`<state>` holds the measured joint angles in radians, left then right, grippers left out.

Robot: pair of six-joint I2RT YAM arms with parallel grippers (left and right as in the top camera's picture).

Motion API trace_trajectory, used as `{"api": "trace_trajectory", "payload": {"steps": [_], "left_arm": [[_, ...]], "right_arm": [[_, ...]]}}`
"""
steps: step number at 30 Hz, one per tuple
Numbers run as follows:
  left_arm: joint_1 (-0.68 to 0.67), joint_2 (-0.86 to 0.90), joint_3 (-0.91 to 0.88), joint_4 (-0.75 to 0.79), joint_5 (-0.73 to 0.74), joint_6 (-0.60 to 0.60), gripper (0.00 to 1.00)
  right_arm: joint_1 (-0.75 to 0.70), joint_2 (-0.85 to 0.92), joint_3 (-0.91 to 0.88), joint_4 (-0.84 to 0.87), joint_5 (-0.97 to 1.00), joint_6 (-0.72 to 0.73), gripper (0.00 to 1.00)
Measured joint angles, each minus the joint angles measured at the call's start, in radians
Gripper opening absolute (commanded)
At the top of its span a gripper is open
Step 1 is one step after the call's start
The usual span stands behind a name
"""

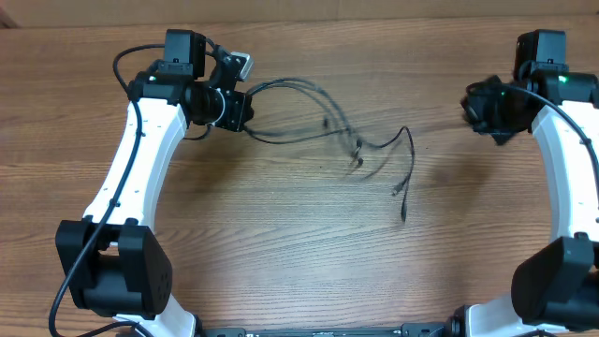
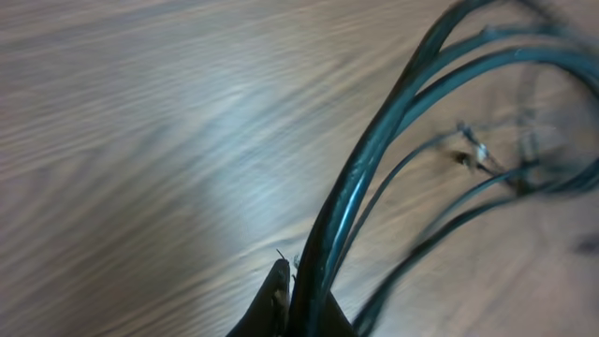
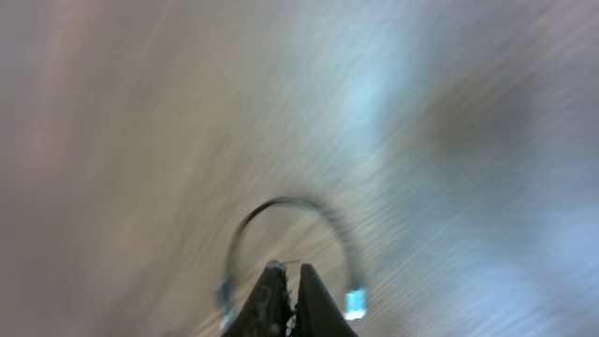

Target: Untangle cables

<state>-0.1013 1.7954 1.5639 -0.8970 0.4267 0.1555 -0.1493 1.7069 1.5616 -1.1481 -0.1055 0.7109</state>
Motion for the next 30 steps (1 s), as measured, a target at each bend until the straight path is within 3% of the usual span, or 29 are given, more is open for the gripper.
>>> {"api": "trace_trajectory", "payload": {"steps": [2,3,4,5,6,9,14,16,20,25,27,30], "left_arm": [[0.010,0.000,0.000,0.011,-0.056,0.006,0.04],[0.012,0.000,0.000,0.021,-0.074,0.009,0.04],[0.013,0.000,0.000,0.029,-0.080,0.010,0.04],[0.013,0.000,0.000,0.039,-0.074,0.009,0.04],[0.013,0.000,0.000,0.040,-0.041,0.010,0.04],[0.013,0.000,0.000,0.041,0.071,0.008,0.04],[0.013,0.000,0.000,0.061,0.238,-0.119,0.04],[0.013,0.000,0.000,0.064,0.285,-0.172,0.04],[0.013,0.000,0.000,0.060,0.301,-0.260,0.04],[0.013,0.000,0.000,0.056,0.348,-0.307,0.04],[0.013,0.000,0.000,0.045,0.358,-0.308,0.04],[0.013,0.000,0.000,0.040,0.363,-0.311,0.04]], "right_arm": [[-0.014,0.027,0.000,-0.039,0.110,-0.023,0.17],[-0.017,0.037,0.000,-0.046,0.123,-0.054,0.34],[-0.017,0.039,0.000,-0.041,0.073,-0.132,0.57],[-0.017,0.039,0.000,-0.038,0.031,-0.182,0.67],[-0.011,0.039,0.000,-0.030,-0.094,-0.270,0.72],[0.040,0.039,0.000,-0.008,-0.313,-0.432,0.76],[0.271,0.061,0.000,0.008,-0.431,-0.656,0.76],[0.400,0.130,0.000,0.010,-0.443,-0.814,0.75],[0.500,0.183,0.000,0.031,-0.444,-0.989,0.73],[0.551,0.280,0.000,0.138,-0.414,-1.060,0.72],[0.549,0.302,0.000,0.114,-0.415,-1.067,0.64],[0.549,0.306,0.000,0.000,-0.445,-1.076,0.20]]}}
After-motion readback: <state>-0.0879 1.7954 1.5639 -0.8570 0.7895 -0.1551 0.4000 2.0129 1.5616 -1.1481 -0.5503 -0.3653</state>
